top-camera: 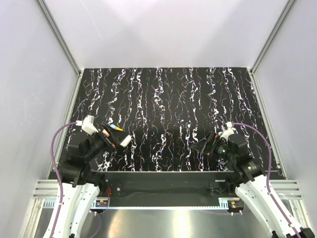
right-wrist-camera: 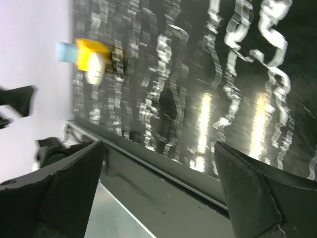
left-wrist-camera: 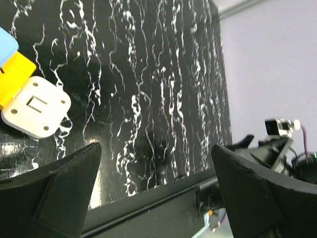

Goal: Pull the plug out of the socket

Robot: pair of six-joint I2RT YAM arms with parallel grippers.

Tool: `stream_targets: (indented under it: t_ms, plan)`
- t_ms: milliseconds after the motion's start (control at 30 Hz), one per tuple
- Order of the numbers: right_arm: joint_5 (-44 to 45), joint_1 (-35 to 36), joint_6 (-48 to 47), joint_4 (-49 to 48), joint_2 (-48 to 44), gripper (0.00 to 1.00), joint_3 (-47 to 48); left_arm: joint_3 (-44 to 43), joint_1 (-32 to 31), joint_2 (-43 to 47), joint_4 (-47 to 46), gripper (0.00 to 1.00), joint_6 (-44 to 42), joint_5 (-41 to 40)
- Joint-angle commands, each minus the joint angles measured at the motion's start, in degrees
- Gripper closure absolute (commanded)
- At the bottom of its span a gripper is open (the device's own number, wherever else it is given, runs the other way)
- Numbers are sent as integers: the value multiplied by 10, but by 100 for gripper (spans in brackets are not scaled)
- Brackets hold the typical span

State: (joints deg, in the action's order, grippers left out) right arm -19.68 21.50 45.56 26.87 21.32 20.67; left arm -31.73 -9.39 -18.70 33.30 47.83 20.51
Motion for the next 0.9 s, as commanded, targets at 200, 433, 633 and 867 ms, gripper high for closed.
stream_targets:
  t_ms: [200,433,633,867]
  plan:
    - [-37,-2,-36,-39,84,0,23,-52,-2,-26,41,1,-50,6]
    - [-180,-1,7,-283,242,0,-17,-128,-2,-108,82,4,-89,-23]
    - [-179,64,37,-470,423,1,25,-202,-1,-231,110,5,-132,-49]
    - [-168,162,87,-632,600,0,99,-215,-1,-284,107,36,-161,-102]
